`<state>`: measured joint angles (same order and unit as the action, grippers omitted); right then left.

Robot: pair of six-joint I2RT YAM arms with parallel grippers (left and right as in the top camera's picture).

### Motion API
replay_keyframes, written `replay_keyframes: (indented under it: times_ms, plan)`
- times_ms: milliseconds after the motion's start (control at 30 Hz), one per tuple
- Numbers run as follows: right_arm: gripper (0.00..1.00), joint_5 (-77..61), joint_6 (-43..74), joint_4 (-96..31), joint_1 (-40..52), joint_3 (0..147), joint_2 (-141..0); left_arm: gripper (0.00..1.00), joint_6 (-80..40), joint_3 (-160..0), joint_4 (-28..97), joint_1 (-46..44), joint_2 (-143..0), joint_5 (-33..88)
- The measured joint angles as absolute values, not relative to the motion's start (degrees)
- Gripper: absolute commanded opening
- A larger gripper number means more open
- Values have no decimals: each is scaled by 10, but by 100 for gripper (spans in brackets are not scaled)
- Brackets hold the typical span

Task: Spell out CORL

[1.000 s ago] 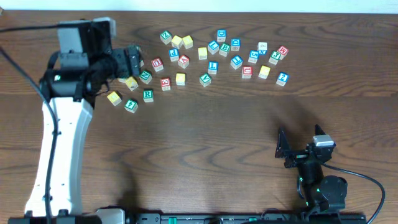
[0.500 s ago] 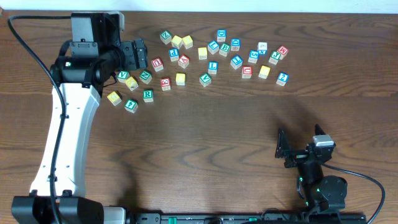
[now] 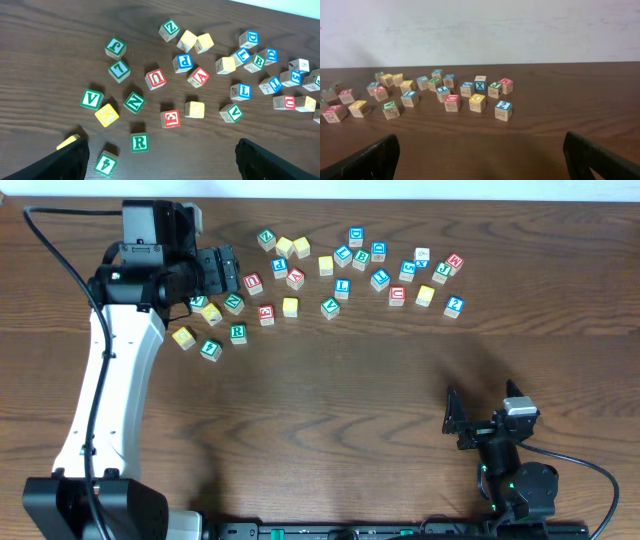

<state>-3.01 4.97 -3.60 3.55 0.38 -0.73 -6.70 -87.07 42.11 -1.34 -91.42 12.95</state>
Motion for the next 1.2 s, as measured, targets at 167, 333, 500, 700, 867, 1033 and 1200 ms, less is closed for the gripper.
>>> replay_keyframes:
  times_ms: [167,333,500,700,867,1033,1200]
  plan:
    - [99,-17,50,-17,36,4,-7,92,-71,-871,434,-13,-914,130]
    - [99,-15,50,-3,36,4,-7,92,-73,-871,435,-14,-914,130]
    - [99,-17,50,-3,36,4,-7,93,-73,-871,435,-14,-914,130]
    - [99,-17,50,-4,36,29,-30,92,-73,-871,435,-14,-914,130]
    - [99,-27,50,-4,36,91,-100,92,-73,-871,435,-14,-914,129]
    - [99,-49,44,-25,36,180,-208,92,-73,-871,435,-14,-914,130]
    - [99,-66,31,-110,36,305,-336,92,-73,-871,435,-14,-914,130]
